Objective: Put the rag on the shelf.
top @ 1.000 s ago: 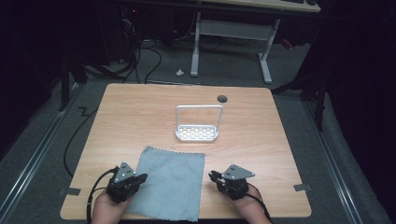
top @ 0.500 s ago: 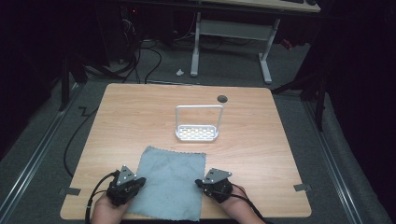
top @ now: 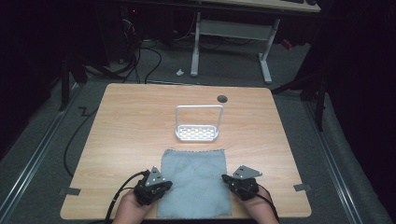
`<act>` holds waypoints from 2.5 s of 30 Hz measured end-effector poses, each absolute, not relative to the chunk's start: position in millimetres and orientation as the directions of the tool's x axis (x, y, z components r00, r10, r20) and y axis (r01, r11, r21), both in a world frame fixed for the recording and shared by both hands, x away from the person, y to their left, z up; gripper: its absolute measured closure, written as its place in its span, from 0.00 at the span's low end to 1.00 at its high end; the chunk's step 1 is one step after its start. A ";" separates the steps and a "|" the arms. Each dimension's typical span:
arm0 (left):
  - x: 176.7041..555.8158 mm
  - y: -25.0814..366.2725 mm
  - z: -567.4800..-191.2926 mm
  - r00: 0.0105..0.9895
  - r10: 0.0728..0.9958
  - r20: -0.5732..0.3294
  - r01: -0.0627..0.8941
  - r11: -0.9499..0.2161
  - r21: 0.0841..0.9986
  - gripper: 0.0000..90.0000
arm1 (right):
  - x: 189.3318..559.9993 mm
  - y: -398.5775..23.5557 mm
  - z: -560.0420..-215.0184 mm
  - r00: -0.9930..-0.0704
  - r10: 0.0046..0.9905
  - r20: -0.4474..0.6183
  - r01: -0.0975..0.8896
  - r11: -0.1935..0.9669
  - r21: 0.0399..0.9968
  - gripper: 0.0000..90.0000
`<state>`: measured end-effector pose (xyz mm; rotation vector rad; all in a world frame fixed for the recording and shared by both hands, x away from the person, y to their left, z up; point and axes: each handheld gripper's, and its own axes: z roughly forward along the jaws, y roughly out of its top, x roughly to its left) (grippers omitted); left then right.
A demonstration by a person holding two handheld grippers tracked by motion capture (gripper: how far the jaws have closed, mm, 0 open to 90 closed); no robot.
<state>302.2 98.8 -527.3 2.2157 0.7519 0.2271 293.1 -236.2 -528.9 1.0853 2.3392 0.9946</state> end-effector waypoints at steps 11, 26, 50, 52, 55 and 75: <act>276.8 97.8 -523.5 0.862 0.498 -0.098 0.418 -0.587 0.693 0.97 | 267.5 -242.5 -527.0 -0.650 0.759 -0.028 0.513 0.466 0.721 1.00; 318.8 119.2 -522.1 0.705 0.691 -0.160 0.537 -0.372 0.757 0.74 | 263.5 -259.2 -519.9 -0.621 0.784 0.017 0.486 0.367 0.793 0.86; 357.3 103.0 -534.6 0.673 0.727 -0.139 0.542 -0.356 0.762 0.89 | 318.5 -241.8 -508.1 -0.496 0.867 -0.039 0.501 0.323 0.803 0.69; 357.7 103.6 -534.7 0.671 0.727 -0.146 0.546 -0.352 0.760 0.91 | 332.6 -241.0 -512.2 -0.479 0.877 -0.032 0.527 0.316 0.789 0.67; 358.4 104.3 -534.9 0.667 0.729 -0.156 0.553 -0.343 0.759 0.92 | 341.4 -240.3 -519.6 -0.471 0.882 -0.015 0.559 0.312 0.768 0.67; 356.3 103.2 -534.6 0.672 0.729 -0.133 0.541 -0.361 0.760 0.97 | 340.6 -231.4 -530.2 -0.518 0.855 -0.012 0.572 0.357 0.738 0.98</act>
